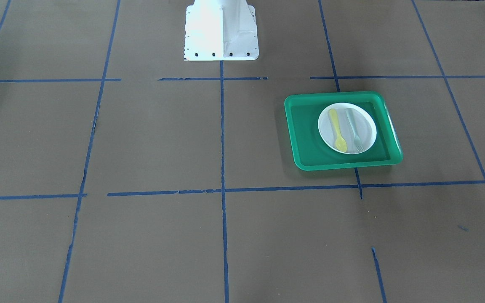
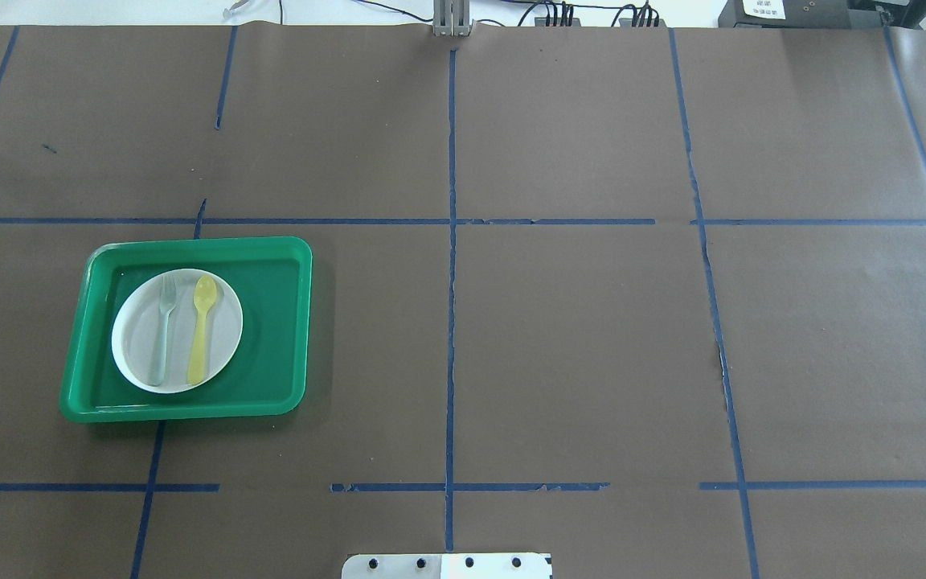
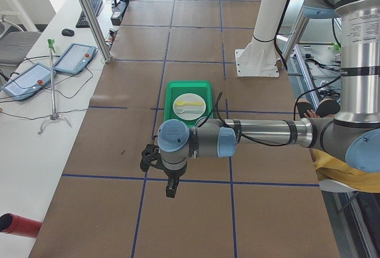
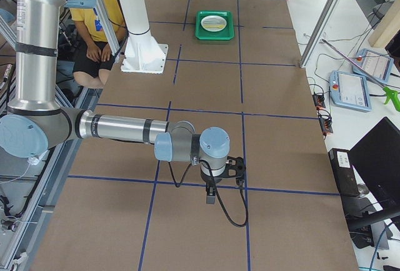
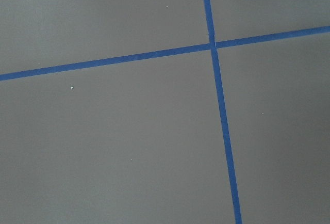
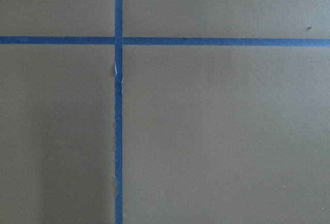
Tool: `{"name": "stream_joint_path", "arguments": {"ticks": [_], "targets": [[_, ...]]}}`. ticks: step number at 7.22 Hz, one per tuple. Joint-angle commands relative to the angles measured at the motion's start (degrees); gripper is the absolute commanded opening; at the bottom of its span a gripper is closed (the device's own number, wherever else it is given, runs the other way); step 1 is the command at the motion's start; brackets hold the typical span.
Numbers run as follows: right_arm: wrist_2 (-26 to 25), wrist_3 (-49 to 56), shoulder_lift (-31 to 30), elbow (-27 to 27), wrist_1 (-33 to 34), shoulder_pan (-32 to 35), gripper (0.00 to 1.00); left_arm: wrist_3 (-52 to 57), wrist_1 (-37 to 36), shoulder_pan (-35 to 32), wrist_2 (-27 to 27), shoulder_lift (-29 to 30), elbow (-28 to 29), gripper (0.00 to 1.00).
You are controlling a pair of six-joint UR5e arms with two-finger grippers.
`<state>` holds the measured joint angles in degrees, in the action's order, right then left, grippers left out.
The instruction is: Place spoon
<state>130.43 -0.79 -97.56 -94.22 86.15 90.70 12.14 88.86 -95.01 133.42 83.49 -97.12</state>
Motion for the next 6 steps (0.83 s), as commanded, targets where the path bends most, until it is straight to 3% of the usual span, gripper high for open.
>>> {"name": "stream_joint_path", "arguments": {"ticks": [1,4,6], "targets": [[0.00,0.00,0.00,0.00,0.07,0.00,1.00,-0.01,-0.09,0.09,0.00,0.09,-0.35,1.00],[0.00,0.00,0.00,0.00,0.07,0.00,1.00,-0.54,2.88,1.14,0.17,2.97,-0.62,1.00],[0.00,0.00,0.00,0.00,0.07,0.00,1.00,-12.67,2.90,8.04,0.00,4.13,-7.44,1.00]]}}
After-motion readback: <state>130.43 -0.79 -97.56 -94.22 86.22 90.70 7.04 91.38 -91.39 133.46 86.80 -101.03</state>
